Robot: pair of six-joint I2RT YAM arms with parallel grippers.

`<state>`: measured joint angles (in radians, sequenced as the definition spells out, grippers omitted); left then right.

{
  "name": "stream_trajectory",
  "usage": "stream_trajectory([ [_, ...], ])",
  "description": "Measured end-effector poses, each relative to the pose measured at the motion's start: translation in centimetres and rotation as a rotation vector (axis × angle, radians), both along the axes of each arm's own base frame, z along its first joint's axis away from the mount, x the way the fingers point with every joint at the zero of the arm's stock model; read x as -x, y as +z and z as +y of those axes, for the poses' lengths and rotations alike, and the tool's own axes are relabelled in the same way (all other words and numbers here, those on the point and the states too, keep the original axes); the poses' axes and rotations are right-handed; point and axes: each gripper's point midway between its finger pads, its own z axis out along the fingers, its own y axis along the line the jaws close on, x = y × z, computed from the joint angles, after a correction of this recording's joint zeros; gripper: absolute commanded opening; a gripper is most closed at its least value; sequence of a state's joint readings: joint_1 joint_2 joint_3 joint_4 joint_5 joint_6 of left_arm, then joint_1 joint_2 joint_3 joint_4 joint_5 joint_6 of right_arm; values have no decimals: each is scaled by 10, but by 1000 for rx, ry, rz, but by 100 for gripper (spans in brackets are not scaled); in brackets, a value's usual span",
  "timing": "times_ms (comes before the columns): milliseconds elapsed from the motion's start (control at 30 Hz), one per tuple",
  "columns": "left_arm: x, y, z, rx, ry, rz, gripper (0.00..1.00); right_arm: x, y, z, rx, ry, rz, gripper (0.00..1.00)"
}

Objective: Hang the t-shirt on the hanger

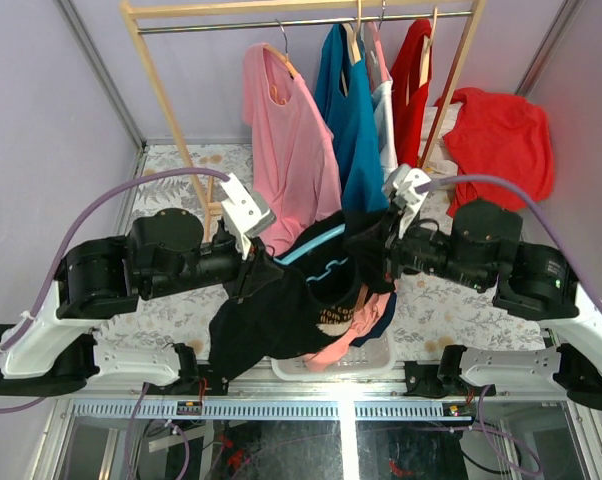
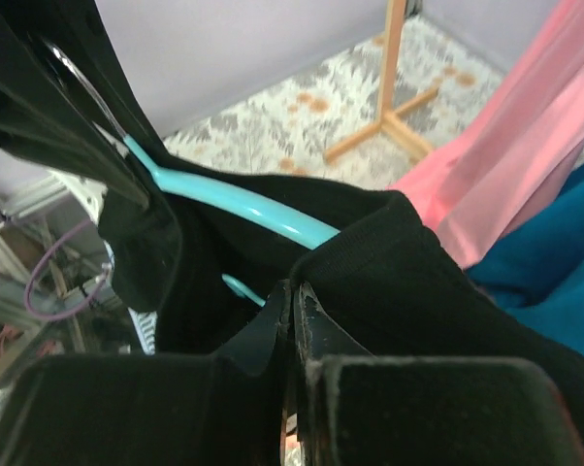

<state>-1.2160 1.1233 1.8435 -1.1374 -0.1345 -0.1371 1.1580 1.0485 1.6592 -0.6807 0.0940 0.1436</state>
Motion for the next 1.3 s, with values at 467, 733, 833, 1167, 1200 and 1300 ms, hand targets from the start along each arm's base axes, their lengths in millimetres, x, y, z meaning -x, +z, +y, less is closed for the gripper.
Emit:
stream_trajectory([
  [467, 29, -56, -8, -53, -141, 113, 0, 38, -79, 10, 125, 183, 176, 42],
  [733, 35, -62, -2, -35, -159, 124, 0, 44, -59, 11, 115, 222, 170, 47],
  [833, 39, -69, 1, -41, -171, 134, 0, 42, -46, 5, 103, 205, 145, 48],
  [1167, 44, -80, 11, -53, -168, 152, 0, 22, -26, -20, 118, 64, 82, 55],
  [1200, 44, -79, 12, -49, -168, 150, 0, 21, -29, -22, 129, 54, 84, 56],
  [1300, 46, -77, 16, -40, -169, 146, 0, 21, -39, -23, 159, 46, 95, 59],
])
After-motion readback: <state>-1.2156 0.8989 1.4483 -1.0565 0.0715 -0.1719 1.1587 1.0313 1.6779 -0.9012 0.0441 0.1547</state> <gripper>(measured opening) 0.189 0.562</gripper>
